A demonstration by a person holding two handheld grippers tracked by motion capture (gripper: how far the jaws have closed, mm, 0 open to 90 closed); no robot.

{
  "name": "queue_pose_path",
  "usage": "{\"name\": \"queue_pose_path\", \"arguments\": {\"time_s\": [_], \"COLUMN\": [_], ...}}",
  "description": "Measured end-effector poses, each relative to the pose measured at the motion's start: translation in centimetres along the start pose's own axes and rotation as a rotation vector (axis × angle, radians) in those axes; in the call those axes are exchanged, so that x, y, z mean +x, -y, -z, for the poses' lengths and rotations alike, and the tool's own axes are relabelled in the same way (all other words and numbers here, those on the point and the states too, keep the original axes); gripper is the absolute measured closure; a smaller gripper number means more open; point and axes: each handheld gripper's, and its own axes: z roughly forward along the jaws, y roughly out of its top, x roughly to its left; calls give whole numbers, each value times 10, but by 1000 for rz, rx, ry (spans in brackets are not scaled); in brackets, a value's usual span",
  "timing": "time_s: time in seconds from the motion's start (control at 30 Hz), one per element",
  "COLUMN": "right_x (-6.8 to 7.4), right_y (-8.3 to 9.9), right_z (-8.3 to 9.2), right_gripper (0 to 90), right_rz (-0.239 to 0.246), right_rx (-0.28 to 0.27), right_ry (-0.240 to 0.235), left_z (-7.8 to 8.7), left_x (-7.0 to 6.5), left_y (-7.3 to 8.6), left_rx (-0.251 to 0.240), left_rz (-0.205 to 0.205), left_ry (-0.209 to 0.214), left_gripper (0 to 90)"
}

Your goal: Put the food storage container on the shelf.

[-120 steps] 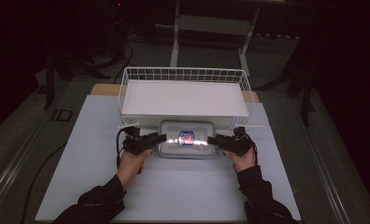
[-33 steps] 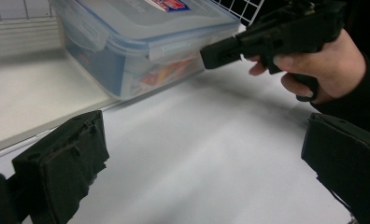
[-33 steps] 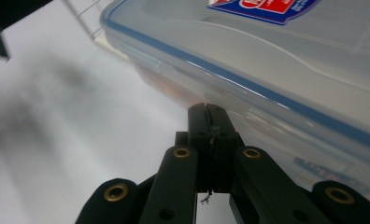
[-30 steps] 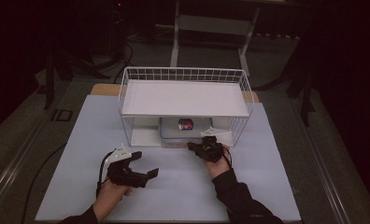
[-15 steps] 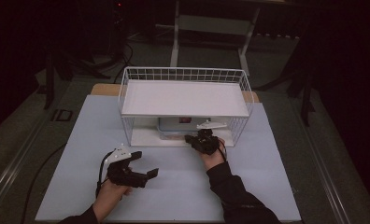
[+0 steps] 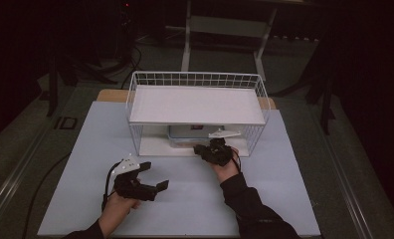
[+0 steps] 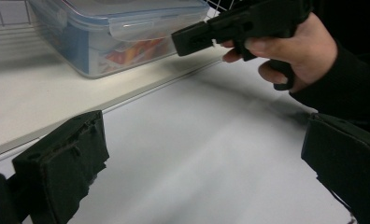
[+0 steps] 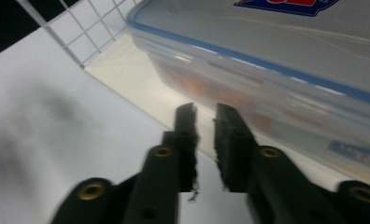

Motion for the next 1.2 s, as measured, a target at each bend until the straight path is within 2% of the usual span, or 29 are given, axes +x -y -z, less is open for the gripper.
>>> {"name": "queue_pose_path", "arguments": {"time_s": [0.03, 0.1, 0.23, 0.27, 0.47, 0.7, 0.77, 1.0, 1.2], "right_x": [0, 3, 11, 14, 22, 23, 24, 22, 25], "right_y": [0, 2, 6, 9, 20, 38, 46, 60, 73], "right_z": [0, 7, 21, 28, 50, 69, 76, 93, 113], "right_gripper": [726, 640, 493, 433, 258, 195, 162, 152, 152], "right_rz": [0, 1, 34, 46, 51, 58, 81, 79, 112], "right_rx": [0, -13, -18, -22, -63, -84, -79, -95, -114], "right_ry": [0, -8, -14, -13, -65, -66, -56, -66, -42], "left_z": [0, 0, 1, 1, 3, 4, 4, 6, 10], "left_x": [0, -1, -2, -2, -4, -6, -7, -10, -12], "left_y": [0, 0, -1, -1, -1, -1, 0, 1, 2], "left_rx": [0, -1, -6, -8, -15, -9, -9, -3, -7], "left_rz": [1, -2, -8, -9, -13, -22, -27, -44, -49], "left_ry": [2, 5, 9, 8, 15, 24, 24, 33, 35], "left_gripper": [1, 0, 0, 1, 1, 1, 0, 1, 1]}}
